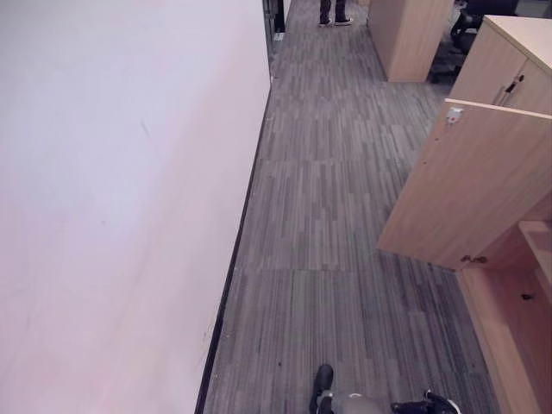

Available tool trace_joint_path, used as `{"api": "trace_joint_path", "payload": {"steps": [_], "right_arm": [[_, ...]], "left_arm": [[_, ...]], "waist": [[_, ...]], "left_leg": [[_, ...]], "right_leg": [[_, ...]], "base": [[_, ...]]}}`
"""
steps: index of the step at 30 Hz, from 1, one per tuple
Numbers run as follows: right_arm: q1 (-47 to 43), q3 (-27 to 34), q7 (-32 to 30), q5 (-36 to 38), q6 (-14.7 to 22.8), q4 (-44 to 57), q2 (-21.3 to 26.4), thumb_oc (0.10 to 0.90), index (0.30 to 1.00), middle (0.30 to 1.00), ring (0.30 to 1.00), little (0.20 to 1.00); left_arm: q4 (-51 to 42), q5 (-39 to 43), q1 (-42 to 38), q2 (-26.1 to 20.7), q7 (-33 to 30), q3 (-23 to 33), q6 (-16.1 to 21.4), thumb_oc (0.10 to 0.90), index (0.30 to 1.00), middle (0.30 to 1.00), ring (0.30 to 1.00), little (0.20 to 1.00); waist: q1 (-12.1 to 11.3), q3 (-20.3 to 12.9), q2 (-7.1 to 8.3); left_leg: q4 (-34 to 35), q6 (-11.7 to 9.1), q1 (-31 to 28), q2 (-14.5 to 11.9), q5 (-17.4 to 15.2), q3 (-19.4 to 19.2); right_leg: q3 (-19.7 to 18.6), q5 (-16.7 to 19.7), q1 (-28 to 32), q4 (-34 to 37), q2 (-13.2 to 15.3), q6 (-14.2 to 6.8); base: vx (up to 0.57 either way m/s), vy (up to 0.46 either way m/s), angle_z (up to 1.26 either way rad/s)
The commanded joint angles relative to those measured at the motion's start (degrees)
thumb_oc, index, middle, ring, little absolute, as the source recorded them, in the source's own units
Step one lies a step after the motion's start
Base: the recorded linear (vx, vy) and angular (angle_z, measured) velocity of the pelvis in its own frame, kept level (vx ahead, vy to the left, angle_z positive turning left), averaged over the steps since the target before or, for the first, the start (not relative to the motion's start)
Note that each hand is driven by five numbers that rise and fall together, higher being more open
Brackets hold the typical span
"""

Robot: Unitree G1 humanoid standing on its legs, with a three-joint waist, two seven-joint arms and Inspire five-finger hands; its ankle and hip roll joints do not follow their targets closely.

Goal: Put the empty folder in the office cabinet

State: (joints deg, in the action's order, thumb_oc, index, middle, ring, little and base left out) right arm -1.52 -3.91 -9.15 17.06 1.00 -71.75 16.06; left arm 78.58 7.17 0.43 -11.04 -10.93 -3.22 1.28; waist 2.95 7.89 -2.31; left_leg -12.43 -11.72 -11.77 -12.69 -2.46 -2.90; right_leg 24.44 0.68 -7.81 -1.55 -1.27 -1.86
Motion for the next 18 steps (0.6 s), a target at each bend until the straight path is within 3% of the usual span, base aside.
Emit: {"api": "trace_joint_path", "payload": {"steps": [1, 3, 4, 6, 7, 9, 10, 11, 12, 14, 18], "right_arm": [[-0.8, -0.7, -1.5, 2.0, 1.6, -0.4, 0.9, 0.800, 0.900, 0.900, 0.900, 0.900], [-0.6, -0.7, -1.5, 1.9, 1.4, -0.6, 1.0, 0.800, 0.900, 0.900, 0.900, 0.900], [-0.3, -1.0, -1.4, 1.6, 1.2, -1.0, 0.8, 0.800, 0.900, 0.900, 0.900, 0.900], [0.0, -1.3, -1.5, 1.1, 1.0, -1.4, 0.6, 0.800, 0.900, 0.900, 0.900, 0.900], [0.3, -1.6, -1.2, 0.4, 0.9, -1.7, 0.7, 0.800, 0.900, 0.900, 0.900, 0.900], [0.3, -1.6, -1.2, 0.4, 0.9, -1.7, 0.7, 0.800, 0.900, 0.900, 0.900, 0.900], [0.5, -2.1, -0.9, -0.3, 0.9, -1.7, 0.6, 0.800, 0.900, 0.900, 0.900, 0.900], [0.5, -2.1, -0.9, -0.3, 0.9, -1.7, 0.6, 0.800, 0.900, 0.900, 0.900, 0.900], [0.8, -2.6, -0.8, -0.8, 0.9, -1.6, 0.5, 0.800, 0.900, 0.900, 0.900, 0.900], [1.4, -2.9, -0.8, -1.3, 0.9, -1.3, 0.4, 0.800, 0.900, 0.900, 0.900, 0.900], [1.7, -3.2, -0.9, -1.9, 1.0, -1.3, 0.4, 0.800, 0.900, 0.900, 0.900, 0.900]], "left_arm": [[-2.0, 2.5, -0.7, -1.8, -1.6, -1.7, 0.9, 0.800, 0.900, 0.900, 0.900, 0.900], [-2.4, 2.7, -0.6, -2.0, -1.8, -1.6, 1.0, 0.800, 0.900, 0.900, 0.900, 0.900], [-2.5, 3.3, -0.5, -2.1, -2.3, -1.3, 1.0, 0.800, 0.900, 0.900, 0.900, 0.900], [-2.4, 3.6, -0.3, -2.2, -2.4, -0.8, 1.0, 0.800, 0.900, 0.900, 0.900, 0.900], [-1.9, 4.0, 0.5, -2.4, -2.2, 0.0, 0.9, 0.800, 0.900, 0.900, 0.900, 0.900], [-1.9, 4.0, 0.5, -2.4, -2.2, 0.0, 0.9, 0.800, 0.900, 0.900, 0.900, 0.900], [-0.7, 5.0, 1.5, -2.5, -1.9, 1.3, 0.8, 0.800, 0.900, 0.900, 0.900, 0.900], [-0.7, 5.0, 1.5, -2.5, -1.9, 1.3, 0.8, 0.800, 0.900, 0.900, 0.900, 0.900], [0.1, 5.7, 2.4, -2.3, -1.7, 2.3, 0.8, 0.800, 0.900, 0.900, 0.900, 0.900], [0.8, 6.0, 2.9, -2.1, -1.4, 2.6, 0.8, 0.800, 0.900, 0.900, 0.900, 0.900], [1.7, 6.2, 3.8, -1.8, -1.1, 3.3, 0.7, 0.800, 0.900, 0.900, 0.900, 0.900]], "waist": [[-0.4, -0.2, 0.33], [-0.6, 0.1, 0.53], [-1.1, 0.6, 1.23], [-2.2, 1.2, 2.58], [-3.5, 2.1, 3.99], [-3.5, 2.2, 3.96], [-5.0, 3.1, 4.91], [-5.0, 3.2, 4.91], [-6.4, 3.8, 4.73], [-7.4, 4.4, 3.35], [-8.5, 4.4, 1.65]], "left_leg": [[-7.4, 5.3, 0.0, 2.2, 10.1, -5.9], [-9.4, 5.7, 1.5, 2.4, 10.6, -5.7], [-10.8, 7.0, 4.4, 2.6, 9.1, -6.7], [-10.5, 8.8, 8.3, 3.7, 4.4, -7.5], [-9.6, 9.5, 13.4, 5.9, 0.5, -6.8], [-9.7, 9.5, 13.4, 5.9, 0.4, -6.8], [-7.4, 9.5, 18.8, 7.8, -0.4, -5.3], [-7.4, 9.5, 18.7, 7.8, -0.4, -5.4], [-1.8, 8.9, 22.5, 9.7, 3.1, -2.9], [6.6, 8.2, 23.8, 10.6, 9.4, -0.1], [16.2, 7.4, 26.7, 12.2, 13.1, 1.3]], "right_leg": [[-3.6, -0.3, 3.2, 0.3, 1.3, -0.3], [-3.9, -0.9, 4.2, 0.4, 1.1, 0.3], [-4.5, -1.9, 5.7, 0.6, 1.5, 0.8], [-5.2, -2.4, 7.5, 1.0, 2.2, 0.6], [-6.3, -2.4, 9.1, 1.5, 3.1, 0.1], [-6.3, -2.4, 9.0, 1.5, 3.1, 0.1], [-8.1, -2.5, 11.1, 2.1, 3.5, -0.5], [-8.1, -2.5, 11.1, 2.1, 3.5, -0.5], [-9.5, -2.7, 13.0, 2.4, 2.9, -0.7], [-11.2, -3.6, 15.6, 2.3, 1.1, -0.4], [-14.4, -5.9, 18.1, 1.2, -0.7, 0.1]], "base": [[0.14, -0.135, -0.18], [0.11, -0.093, -0.33], [0.11, -0.077, -0.26], [0.13, -0.067, 0.21], [0.09, -0.024, 0.16], [0.06, -0.005, -0.26], [0.06, 0.005, -0.48], [0.17, 0.013, -0.99], [0.19, 0.021, -0.74], [0.25, 0.037, -0.76], [0.25, 0.062, -0.76]]}}
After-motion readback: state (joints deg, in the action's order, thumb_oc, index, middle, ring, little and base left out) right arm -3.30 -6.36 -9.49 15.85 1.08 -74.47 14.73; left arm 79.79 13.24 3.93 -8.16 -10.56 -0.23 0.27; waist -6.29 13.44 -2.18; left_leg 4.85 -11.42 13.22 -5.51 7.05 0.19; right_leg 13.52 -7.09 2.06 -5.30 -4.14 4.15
